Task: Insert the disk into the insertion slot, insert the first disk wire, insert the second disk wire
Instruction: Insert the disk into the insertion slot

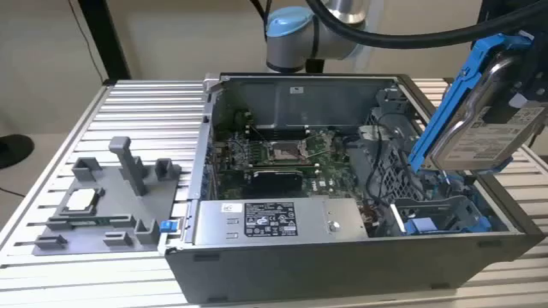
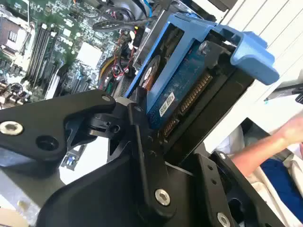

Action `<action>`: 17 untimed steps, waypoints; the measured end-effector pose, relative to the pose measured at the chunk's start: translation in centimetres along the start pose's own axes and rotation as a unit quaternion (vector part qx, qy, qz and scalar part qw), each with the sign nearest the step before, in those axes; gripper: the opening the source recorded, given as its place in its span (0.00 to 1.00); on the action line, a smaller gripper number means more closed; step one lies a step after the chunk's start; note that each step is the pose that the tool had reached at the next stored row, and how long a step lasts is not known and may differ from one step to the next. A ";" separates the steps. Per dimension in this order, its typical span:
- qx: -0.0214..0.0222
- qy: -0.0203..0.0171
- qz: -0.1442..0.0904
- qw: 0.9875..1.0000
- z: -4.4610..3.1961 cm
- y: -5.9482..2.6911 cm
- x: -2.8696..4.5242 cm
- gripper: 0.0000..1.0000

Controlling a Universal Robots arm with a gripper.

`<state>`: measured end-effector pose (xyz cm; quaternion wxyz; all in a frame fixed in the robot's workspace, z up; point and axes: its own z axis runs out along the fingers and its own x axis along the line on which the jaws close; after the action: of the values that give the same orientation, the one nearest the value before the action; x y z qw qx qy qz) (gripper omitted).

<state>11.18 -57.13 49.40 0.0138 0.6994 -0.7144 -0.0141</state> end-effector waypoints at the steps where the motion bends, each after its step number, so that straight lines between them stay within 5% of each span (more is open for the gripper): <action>1: 0.000 0.000 0.000 1.000 0.00 0.00 0.00 0.00; 17: 0.000 0.000 0.000 1.000 0.35 -0.15 0.30 0.00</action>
<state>11.30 -57.44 49.05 0.0137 0.6995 -0.7144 -0.0141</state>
